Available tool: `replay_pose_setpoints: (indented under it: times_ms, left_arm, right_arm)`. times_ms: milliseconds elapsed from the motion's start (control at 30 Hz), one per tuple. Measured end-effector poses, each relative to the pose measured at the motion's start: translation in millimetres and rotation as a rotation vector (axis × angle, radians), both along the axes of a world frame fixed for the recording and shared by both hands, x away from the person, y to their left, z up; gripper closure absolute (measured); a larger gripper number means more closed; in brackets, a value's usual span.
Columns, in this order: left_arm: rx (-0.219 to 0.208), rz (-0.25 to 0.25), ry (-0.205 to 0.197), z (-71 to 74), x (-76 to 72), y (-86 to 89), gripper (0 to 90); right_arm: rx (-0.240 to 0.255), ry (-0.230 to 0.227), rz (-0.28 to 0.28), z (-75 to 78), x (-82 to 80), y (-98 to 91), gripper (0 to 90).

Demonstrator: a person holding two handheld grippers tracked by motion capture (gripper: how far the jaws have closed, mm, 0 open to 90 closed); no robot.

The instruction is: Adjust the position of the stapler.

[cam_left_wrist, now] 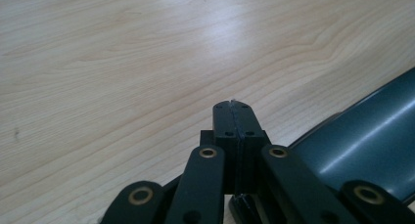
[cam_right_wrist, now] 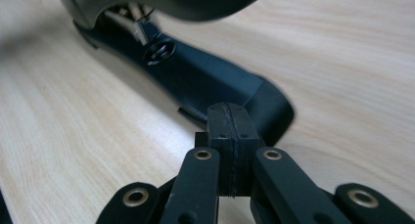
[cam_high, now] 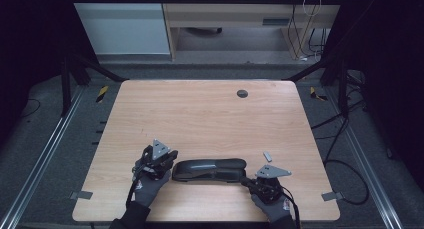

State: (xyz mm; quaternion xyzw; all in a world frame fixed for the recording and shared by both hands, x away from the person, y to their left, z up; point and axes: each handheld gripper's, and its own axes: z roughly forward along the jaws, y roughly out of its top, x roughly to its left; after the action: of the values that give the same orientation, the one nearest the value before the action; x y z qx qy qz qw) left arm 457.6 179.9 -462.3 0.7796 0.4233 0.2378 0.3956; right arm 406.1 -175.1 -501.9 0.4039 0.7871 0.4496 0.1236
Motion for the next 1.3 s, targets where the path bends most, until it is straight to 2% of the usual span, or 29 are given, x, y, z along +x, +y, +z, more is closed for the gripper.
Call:
replay_pose_setpoints:
  times_ms: [133, 200, 333, 533, 633, 667, 700, 733, 767, 867, 1033, 1100, 1300]
  left_arm:
    - [-0.019, 0.025, -0.018, 6.7, -3.9, 13.3, 89.5]
    - [-0.023, 0.038, -0.025, 8.7, -6.5, 19.8, 89.3]
    - [-0.041, 0.056, -0.029, 12.0, -11.9, 33.5, 86.9]
    - [-0.045, 0.058, -0.056, 20.1, -15.8, 34.2, 82.2]
    - [-0.032, 0.043, -0.088, 29.4, -18.8, 25.6, 77.2]
    - [-0.019, 0.031, -0.112, 35.4, -20.6, 18.0, 73.8]
    - [-0.019, 0.031, -0.112, 35.4, -20.6, 18.0, 71.7]
    - [0.006, 0.008, -0.130, 42.4, -22.0, 8.7, 69.1]
    - [0.006, 0.008, -0.130, 42.4, -22.0, 8.7, 67.7]
    - [0.054, -0.038, -0.161, 52.9, -24.3, -8.8, 63.2]
    - [0.099, -0.097, -0.189, 63.1, -28.5, -29.0, 53.1]
    - [0.115, -0.117, -0.202, 65.3, -30.4, -36.0, 51.8]
    - [0.159, -0.179, -0.196, 67.0, -33.0, -57.1, 46.9]
  right_arm:
    - [0.021, -0.035, -0.047, 6.7, 0.1, -11.2, 90.0]
    - [0.026, -0.036, -0.055, 8.0, 0.0, -13.1, 90.0]
    - [0.030, -0.058, -0.107, 11.6, 2.7, -25.1, 90.0]
    - [0.021, -0.067, -0.135, 11.3, 6.8, -30.8, 90.0]
    - [0.014, -0.069, -0.140, 9.5, 8.8, -30.4, 90.0]
    - [0.012, -0.069, -0.141, 9.1, 8.5, -29.1, 89.0]
    - [0.012, -0.069, -0.141, 9.1, 8.5, -29.1, 89.0]
    - [0.017, -0.068, -0.138, 8.8, 7.8, -27.9, 87.3]
    - [0.017, -0.068, -0.138, 8.8, 7.8, -27.9, 87.3]
    - [0.019, -0.074, -0.134, 8.5, 7.3, -25.9, 85.3]
    - [0.021, -0.079, -0.137, 8.1, 7.7, -22.8, 79.9]
    - [0.022, -0.081, -0.137, 8.1, 7.7, -22.8, 79.0]
    - [0.023, -0.078, -0.144, 8.1, 8.2, -22.8, 73.4]
